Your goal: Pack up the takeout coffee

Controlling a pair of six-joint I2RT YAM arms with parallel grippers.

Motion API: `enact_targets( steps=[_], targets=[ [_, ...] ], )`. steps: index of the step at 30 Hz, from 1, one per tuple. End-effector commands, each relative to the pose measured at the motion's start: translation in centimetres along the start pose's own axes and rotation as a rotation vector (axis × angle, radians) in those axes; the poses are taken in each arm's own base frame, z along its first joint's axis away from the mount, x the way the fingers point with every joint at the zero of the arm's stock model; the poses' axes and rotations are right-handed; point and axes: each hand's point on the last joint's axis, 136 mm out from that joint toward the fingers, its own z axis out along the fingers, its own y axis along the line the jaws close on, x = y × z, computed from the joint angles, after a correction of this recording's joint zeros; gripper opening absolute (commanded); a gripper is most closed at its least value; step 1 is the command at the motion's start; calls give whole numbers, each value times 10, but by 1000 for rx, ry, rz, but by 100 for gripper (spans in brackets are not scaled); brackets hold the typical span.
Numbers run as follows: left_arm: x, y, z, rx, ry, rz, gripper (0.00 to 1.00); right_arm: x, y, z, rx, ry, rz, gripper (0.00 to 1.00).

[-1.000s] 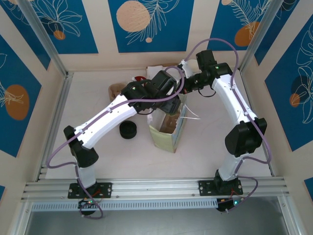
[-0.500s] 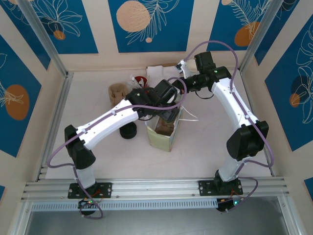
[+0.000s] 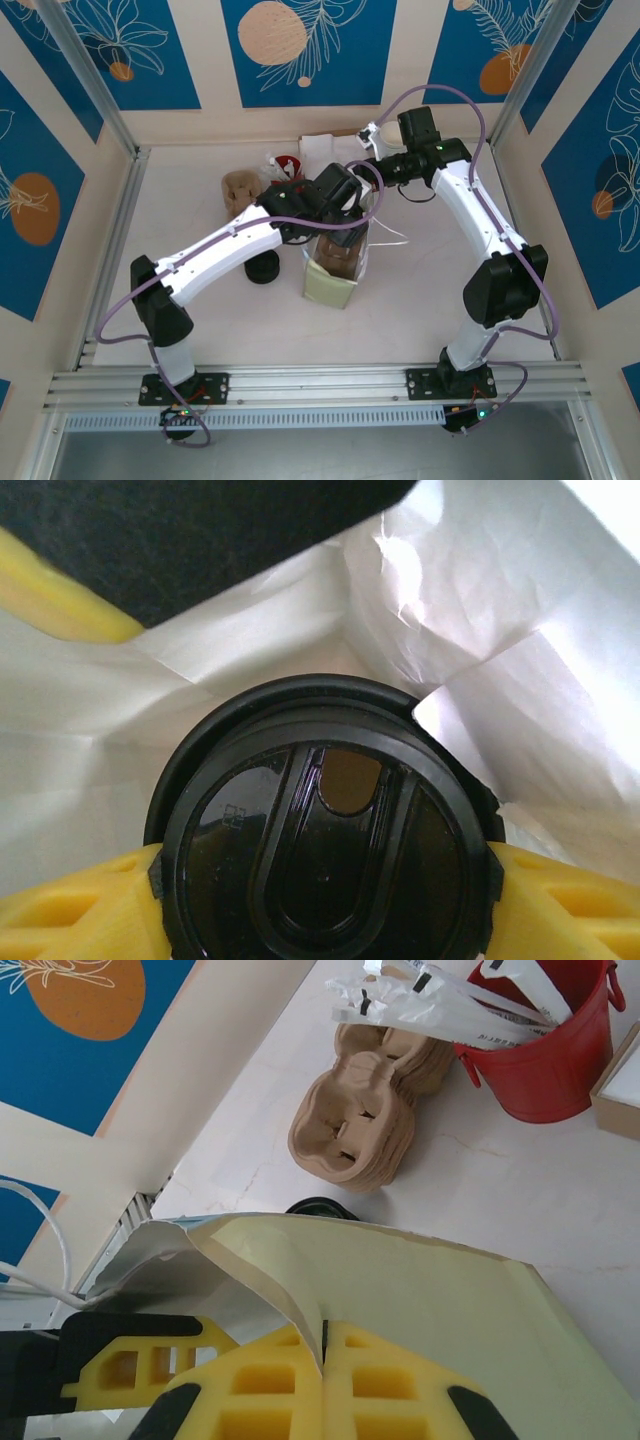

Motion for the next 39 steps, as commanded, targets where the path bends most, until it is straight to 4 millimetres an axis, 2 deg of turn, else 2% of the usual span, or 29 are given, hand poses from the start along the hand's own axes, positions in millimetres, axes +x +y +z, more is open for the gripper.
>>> enact_targets(
  steps=[1,5,14,19,25,39],
  targets=[
    [0,6,2,2,6,3,71,-5,11,5,-51,-13,-7,1],
    [9,12,8,-24,13,-5,71,0,11,12,-54,-3,-21,1],
    [12,21,18,-76,7,-46,70,5,17,6,-34,-13,-3,1],
    [22,25,24,-105,23,-36,70,4,15,9,-40,-25,22,1],
    [27,29,24,-119,33,-42,70,-5,7,9,9,-57,54,1],
    [35,39,14,-144,25,-75,70,-3,-1,3,90,-94,35,1]
  ],
)
